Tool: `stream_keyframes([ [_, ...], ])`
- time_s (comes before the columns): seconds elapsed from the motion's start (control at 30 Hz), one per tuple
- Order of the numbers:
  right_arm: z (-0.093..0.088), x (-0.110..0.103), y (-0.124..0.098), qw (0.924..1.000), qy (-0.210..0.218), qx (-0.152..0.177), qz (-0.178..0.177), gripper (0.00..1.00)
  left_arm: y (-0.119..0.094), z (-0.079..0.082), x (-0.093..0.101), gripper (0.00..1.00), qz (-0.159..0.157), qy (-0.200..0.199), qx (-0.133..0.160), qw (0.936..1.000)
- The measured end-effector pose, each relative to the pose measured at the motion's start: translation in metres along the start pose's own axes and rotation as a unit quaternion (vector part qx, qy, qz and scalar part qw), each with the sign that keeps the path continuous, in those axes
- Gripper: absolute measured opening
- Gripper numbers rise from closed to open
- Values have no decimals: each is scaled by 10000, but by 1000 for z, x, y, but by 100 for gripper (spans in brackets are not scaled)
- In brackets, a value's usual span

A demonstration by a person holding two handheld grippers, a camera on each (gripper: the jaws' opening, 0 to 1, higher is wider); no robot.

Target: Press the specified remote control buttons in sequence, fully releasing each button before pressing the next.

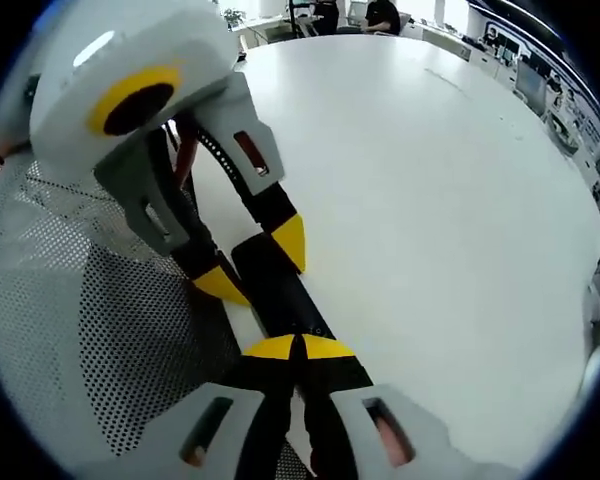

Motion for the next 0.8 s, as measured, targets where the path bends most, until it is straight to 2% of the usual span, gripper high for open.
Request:
stream_keyframes([
  [0.2,1,-4,0,9995,-288,-91,-95,0,0,0,0,24,17,-55,20,10000],
  [0.8,-2,-6,-1,9988,-419,-233,-39,0,1,0,-1,24,65,-74,16,10000],
])
Point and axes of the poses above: the point that each gripper's makers call its tool centre point, and the gripper's own axes: y roughly forward along the fingers, x roughly to its right, z roughly out of its top, the point moved 9 cm from there along -y, roughly backward along the fingers, and after that the axes turned 8 degrees about z, right-handed, at the moved point
